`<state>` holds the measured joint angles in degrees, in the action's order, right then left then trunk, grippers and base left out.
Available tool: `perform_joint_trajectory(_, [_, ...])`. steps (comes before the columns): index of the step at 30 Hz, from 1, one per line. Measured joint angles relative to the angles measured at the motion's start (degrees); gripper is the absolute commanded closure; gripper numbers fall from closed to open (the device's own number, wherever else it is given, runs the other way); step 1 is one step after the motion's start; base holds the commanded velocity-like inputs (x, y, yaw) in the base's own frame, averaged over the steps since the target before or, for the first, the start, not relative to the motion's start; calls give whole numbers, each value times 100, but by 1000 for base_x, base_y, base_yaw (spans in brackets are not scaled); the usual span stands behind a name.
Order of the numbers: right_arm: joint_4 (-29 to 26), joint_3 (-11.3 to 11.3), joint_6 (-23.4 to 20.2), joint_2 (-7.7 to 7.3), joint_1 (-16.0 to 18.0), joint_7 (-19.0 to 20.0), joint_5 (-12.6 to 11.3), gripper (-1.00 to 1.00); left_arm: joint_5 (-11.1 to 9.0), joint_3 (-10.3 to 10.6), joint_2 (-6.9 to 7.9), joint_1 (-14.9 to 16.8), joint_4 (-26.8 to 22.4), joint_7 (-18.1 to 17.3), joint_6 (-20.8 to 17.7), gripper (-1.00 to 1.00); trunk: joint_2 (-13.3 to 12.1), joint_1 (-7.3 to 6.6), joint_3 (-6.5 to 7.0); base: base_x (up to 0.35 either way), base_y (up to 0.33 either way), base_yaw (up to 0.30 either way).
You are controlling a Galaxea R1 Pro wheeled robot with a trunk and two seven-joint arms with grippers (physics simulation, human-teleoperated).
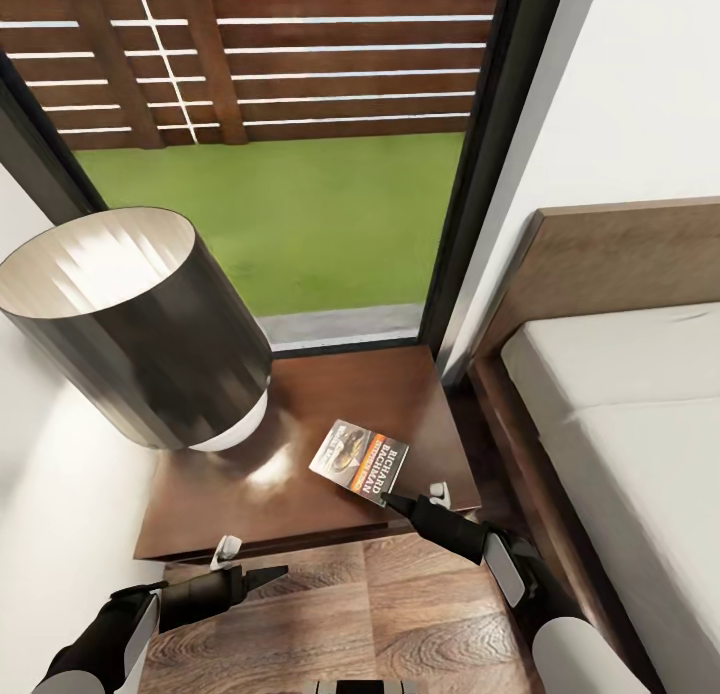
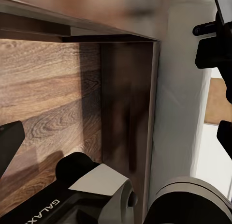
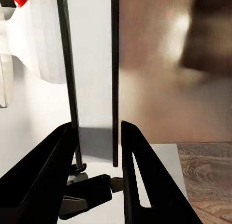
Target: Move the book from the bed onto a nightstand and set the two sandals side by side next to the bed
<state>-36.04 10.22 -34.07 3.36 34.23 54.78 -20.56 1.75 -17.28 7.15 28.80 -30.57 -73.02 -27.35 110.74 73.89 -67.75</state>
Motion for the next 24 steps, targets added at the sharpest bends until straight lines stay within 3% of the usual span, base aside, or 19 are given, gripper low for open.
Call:
perform_joint_trajectory(9, [1,0,6,1,0,2,8,100,0,0,0,0,0,0,0,-100,319,175,-143,0,0,0])
perform_joint_trajectory(19, [0,0,1,2,-1,1,0,100,0,-2,0,0,0,-8,0,-100,321,176,-144,1,0,0])
perform_joint_trajectory(24, [0,-1,2,2,-1,2,1,100,0,-2,0,0,-1,-9,0,-100,321,173,-143,200,31,0])
